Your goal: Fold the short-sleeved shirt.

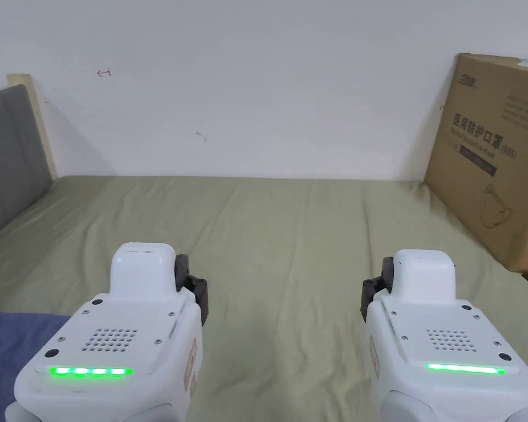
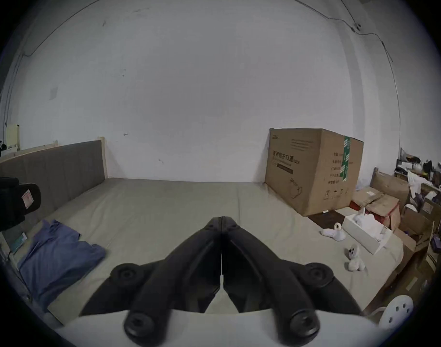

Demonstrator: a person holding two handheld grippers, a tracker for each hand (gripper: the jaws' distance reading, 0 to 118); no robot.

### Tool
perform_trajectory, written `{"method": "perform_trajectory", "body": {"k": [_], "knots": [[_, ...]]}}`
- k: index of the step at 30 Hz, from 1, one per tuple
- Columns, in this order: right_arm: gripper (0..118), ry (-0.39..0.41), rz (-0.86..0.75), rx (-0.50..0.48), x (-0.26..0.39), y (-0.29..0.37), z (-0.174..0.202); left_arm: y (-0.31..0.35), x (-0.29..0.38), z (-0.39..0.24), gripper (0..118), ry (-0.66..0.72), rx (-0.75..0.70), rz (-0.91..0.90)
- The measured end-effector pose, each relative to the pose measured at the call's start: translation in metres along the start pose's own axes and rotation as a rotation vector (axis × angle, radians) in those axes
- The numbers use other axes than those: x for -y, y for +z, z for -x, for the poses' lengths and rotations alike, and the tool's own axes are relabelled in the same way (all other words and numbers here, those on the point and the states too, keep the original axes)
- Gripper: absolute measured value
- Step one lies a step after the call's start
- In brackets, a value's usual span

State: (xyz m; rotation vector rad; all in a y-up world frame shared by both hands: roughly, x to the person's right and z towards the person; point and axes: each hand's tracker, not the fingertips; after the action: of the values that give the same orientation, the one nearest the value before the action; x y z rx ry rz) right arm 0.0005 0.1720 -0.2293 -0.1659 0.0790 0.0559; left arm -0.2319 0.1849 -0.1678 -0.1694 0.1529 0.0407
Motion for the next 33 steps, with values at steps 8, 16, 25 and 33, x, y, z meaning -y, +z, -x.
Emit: {"method": "perform_trajectory", "body": {"k": [8,16,25,33], "knots": [[0,-0.042,-0.01,-0.268,-0.021,-0.007,0.061,0.038,-0.014,0.061,0,0.042,-0.186,-0.033],[0,-0.01,0.043,-0.561,-0.015,0.001,0.157,0.087,-0.008,0.139,0,0.053,-0.427,-0.01],[0,0.069,0.1,-0.62,0.002,-0.001,0.196,0.056,0.02,0.167,0,0.104,-0.455,0.13],[0,0.035,0.204,-0.593,0.019,-0.029,0.2,-0.041,0.088,0.217,47,0.178,-0.392,0.482]]}}
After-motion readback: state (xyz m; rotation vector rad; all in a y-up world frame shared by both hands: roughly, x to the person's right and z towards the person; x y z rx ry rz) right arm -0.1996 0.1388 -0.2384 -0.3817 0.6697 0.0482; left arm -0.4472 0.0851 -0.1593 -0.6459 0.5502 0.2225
